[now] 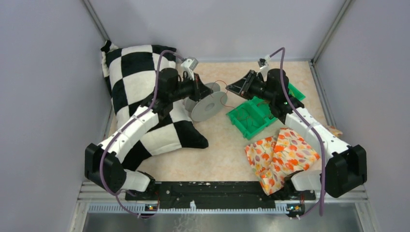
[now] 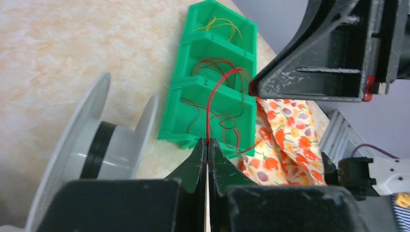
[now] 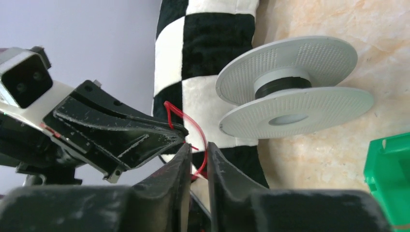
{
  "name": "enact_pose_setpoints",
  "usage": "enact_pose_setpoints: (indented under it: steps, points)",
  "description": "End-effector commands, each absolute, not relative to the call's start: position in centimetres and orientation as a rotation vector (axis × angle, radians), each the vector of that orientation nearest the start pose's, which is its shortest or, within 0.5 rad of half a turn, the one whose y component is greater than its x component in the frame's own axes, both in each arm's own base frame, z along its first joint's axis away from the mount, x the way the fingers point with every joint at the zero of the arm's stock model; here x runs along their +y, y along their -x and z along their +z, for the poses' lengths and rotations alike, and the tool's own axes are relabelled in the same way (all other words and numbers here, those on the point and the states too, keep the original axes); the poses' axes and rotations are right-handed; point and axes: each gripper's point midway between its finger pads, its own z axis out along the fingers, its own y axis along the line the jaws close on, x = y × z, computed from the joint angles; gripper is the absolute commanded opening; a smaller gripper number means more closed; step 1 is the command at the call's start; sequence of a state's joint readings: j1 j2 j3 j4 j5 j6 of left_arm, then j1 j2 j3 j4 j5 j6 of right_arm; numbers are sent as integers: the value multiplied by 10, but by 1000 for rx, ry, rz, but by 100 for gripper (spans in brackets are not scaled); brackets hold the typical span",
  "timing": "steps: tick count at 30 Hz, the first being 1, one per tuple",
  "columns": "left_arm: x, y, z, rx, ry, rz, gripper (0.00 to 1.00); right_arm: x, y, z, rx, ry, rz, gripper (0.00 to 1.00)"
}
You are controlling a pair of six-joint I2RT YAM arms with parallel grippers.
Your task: Wrap the cables
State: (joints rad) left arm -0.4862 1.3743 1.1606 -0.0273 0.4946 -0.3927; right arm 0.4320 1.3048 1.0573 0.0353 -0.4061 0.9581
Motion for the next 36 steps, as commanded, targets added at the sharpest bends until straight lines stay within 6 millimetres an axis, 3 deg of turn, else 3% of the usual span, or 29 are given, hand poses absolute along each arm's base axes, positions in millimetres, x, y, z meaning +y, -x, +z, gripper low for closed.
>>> enact_pose_setpoints:
  steps: [1, 5, 8, 16, 21, 25, 31, 33, 34, 35, 36]
  points:
    - [-267, -350, 311, 1851, -467, -884, 0, 271, -335, 308, 1974, -61, 1269, 40]
    - [-257, -353, 318, 1868, -498, -825, 0, 269, -332, 288, 2037, 0, 1158, 70]
    - [-253, -354, 322, 1866, -507, -808, 0, 261, -327, 274, 2055, 59, 1068, 80]
    - [-241, -357, 328, 1854, -534, -791, 0, 245, -315, 226, 2089, 358, 852, 80]
    - [-244, -358, 330, 1845, -551, -804, 0, 261, -314, 190, 2168, 408, 755, 80]
    - [-246, -358, 329, 1845, -559, -812, 0, 280, -318, 174, 2185, 420, 764, 79]
    - [-247, -356, 332, 1841, -572, -826, 0, 283, -337, 150, 2236, 301, 725, 63]
    - [-246, -355, 331, 1839, -580, -818, 0, 282, -339, 150, 2228, 273, 724, 45]
    - [-245, -354, 330, 1843, -585, -810, 0, 280, -340, 155, 2217, 254, 718, 31]
    - [-243, -354, 328, 1846, -589, -797, 0, 276, -342, 161, 2201, 226, 702, 11]
    - [-242, -353, 325, 1853, -597, -782, 0, 270, -345, 168, 2183, 201, 677, 0]
